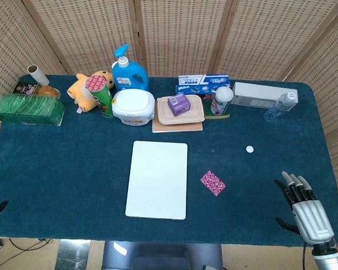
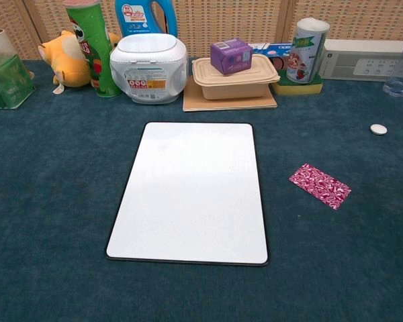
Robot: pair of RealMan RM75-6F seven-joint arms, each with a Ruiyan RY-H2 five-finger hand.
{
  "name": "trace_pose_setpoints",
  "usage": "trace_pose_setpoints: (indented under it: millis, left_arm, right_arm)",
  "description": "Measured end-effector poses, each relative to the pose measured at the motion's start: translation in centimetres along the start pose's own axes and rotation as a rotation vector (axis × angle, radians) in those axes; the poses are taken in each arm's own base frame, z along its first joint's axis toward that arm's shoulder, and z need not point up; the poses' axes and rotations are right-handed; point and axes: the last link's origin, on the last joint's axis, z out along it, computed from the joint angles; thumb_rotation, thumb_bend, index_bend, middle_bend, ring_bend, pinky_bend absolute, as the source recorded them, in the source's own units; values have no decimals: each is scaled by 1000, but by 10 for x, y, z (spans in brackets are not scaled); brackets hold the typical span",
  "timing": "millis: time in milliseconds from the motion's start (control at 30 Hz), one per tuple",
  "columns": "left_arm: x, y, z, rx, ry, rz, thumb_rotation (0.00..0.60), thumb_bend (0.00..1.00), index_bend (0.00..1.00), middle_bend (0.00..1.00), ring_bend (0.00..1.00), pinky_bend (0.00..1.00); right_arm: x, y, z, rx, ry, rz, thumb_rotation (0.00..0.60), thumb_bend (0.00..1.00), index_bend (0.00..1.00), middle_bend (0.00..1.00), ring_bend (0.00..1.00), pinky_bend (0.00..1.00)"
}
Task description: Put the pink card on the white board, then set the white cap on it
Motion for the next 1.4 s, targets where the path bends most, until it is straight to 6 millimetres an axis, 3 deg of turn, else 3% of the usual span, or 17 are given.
trace_pose_setpoints:
  millis: [567, 767, 1067, 1400]
  left_arm:
    - [1, -2, 0, 6, 3, -10, 600, 100, 0, 0, 0, 0]
    - [2, -4, 2, 18, 4, -16, 600, 101, 0, 0, 0, 0]
    - [2, -4, 4, 30, 4, -13, 600, 100, 0, 0, 0, 0]
    - [1, -4, 8, 49, 0, -6, 600, 99, 0, 0, 0, 0]
  right_arm:
    - [-8, -5, 2, 27, -44, 13, 600, 50, 105, 17, 0, 0]
    - [-13, -14, 14, 47, -56, 53, 600, 50, 105, 18, 0, 0]
    - [-21, -41, 59, 125, -103, 81, 600, 49, 104, 18, 0, 0]
    - [-34, -93, 114, 253, -162, 91, 600, 49, 105, 17, 0, 0]
